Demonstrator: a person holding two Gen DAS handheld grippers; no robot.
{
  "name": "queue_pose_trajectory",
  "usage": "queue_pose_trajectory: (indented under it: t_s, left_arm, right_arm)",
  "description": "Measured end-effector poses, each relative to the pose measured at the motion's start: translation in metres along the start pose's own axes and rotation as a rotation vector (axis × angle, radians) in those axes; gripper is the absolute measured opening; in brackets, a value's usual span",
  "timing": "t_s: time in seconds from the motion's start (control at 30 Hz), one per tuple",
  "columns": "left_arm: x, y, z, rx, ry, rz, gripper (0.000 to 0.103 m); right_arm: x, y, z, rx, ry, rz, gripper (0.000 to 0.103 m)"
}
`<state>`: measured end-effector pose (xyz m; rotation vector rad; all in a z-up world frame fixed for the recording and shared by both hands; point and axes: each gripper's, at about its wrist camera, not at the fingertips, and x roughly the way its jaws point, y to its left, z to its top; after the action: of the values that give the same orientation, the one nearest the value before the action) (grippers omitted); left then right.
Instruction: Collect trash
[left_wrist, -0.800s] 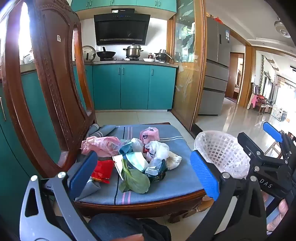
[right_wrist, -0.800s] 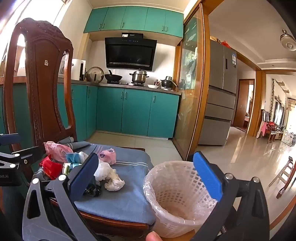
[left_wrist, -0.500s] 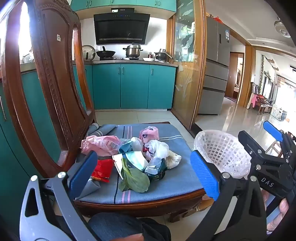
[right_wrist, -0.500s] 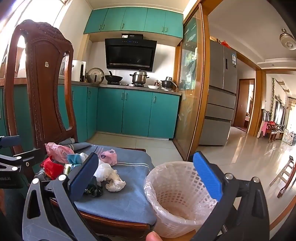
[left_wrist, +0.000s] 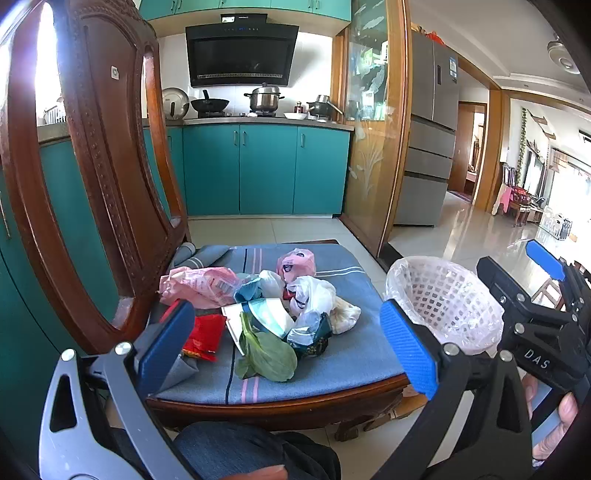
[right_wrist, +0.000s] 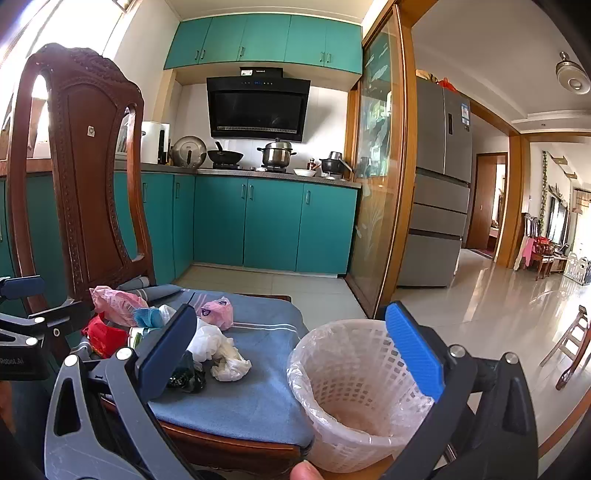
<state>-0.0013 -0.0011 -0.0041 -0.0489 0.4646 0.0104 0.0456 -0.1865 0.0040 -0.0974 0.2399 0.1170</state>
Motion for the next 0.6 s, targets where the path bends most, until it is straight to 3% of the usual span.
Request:
queue_pose_trajectory:
  t_s: [0.6]
  left_arm:
    - [0.0016, -0.0068, -0.0041, 0.004, 0.012, -0.006, 0.100]
  right_arm:
    - [-0.0012, 0.0000, 0.0001, 0.001, -0.002, 0.000, 0.100]
